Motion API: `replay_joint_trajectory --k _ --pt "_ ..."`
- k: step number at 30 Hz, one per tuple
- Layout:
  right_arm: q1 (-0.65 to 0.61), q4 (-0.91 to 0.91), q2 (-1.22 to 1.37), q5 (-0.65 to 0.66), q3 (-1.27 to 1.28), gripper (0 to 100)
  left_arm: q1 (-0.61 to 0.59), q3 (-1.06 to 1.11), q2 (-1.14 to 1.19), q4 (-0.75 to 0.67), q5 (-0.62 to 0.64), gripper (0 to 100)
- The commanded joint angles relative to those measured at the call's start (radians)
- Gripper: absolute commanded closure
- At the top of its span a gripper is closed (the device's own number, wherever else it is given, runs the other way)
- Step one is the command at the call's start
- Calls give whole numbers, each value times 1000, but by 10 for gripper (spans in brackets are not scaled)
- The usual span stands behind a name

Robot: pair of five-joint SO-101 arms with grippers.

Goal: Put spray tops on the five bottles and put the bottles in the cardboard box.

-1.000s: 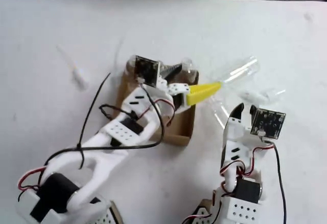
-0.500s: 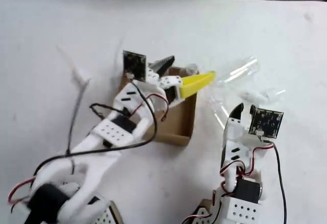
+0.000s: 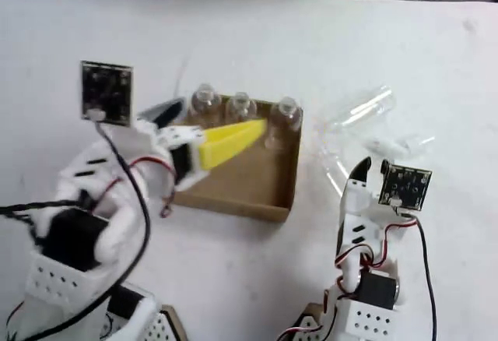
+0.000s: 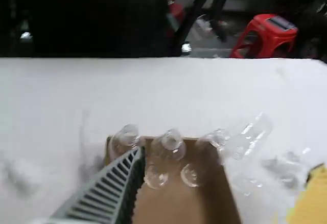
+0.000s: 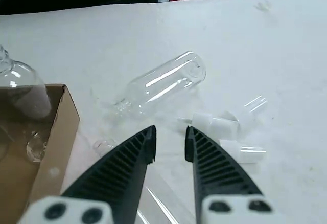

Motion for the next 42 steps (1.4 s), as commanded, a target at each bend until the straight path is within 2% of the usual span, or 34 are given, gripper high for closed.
replay_joint_trajectory --k 1,4,6,9,12,14,16,19,23,26,29,35,42 --pt "-12 -15 -5 8 9 918 -248 -58 -24 107 -23 563" --pt "-12 -15 -5 9 9 919 -401 -37 -24 129 -23 563" --pt "-12 -15 -4 9 9 925 -461 0 -24 129 -23 563" --pt "-13 -15 -5 11 9 988 -489 94 -24 92 -23 563" --pt "-13 -15 -2 11 9 979 -516 216 -24 -31 -23 583" --pt "-13 -15 -1 11 9 982 -544 287 -24 -144 -23 658" --pt "-13 -15 -1 11 9 981 -568 334 -24 -242 -26 789" --pt "-13 -15 -1 11 9 981 -593 348 -24 -282 -144 996" --pt "-13 -15 -1 11 9 981 -596 350 -22 -193 -308 899" --pt "-13 -15 -1 11 9 981 -596 348 -10 -126 -385 923" --pt "-12 24 -1 14 0 978 -590 322 87 -118 -440 985" --pt "-12 94 -1 95 -32 981 -590 184 455 -110 -440 965" --pt "-71 128 1 103 -44 981 -427 118 783 -115 -353 965"
